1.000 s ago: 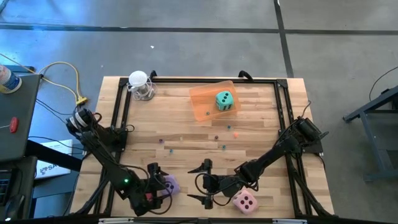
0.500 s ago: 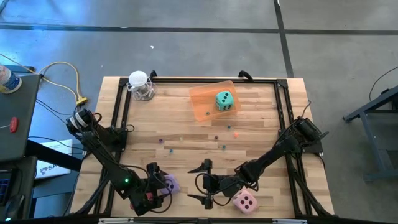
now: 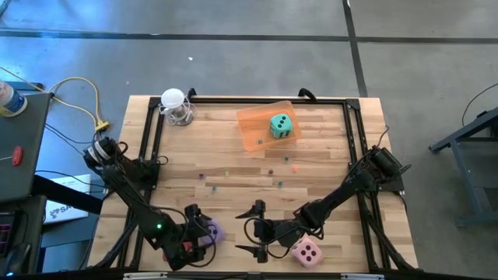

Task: Pick & Place Dice
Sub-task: Put the purple die into the orange bin

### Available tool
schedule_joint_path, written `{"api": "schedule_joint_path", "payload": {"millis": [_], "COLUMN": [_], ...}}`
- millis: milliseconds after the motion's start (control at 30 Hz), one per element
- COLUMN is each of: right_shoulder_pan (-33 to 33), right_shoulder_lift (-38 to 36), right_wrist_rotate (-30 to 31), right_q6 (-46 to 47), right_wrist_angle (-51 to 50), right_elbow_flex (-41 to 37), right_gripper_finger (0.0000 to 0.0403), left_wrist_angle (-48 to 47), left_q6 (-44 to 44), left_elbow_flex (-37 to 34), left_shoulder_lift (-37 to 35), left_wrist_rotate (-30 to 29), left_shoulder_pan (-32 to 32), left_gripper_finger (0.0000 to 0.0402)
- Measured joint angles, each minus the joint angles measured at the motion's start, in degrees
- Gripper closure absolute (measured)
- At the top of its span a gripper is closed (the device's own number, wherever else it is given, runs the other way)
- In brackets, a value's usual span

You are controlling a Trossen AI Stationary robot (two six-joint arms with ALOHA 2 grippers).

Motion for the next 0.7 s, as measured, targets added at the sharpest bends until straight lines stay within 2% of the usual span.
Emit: {"api": "schedule_joint_path", "payload": {"millis": [433,700], "right_shoulder_pan": [0.0,0.0], "right_shoulder_lift": [0.0,0.0], "right_wrist_rotate": [0.0,0.0], "right_q6": [0.0,0.0], "right_wrist_angle": [-0.5,-0.5], "right_elbow_flex": [0.0,0.0], "right_gripper_finger": [0.0003,0.0003], "left_wrist_angle": [-0.4,-1.0], "left_q6": [-2.5,4.7], "left_elbow_flex": [0.1,0.1], "left_shoulder_lift": [1.6,1.6], "left_wrist_rotate": [-0.3,0.7], "left_shoulder_pan": [0.2,-0.7], "left_gripper_finger": [0.0008,0.0008]}}
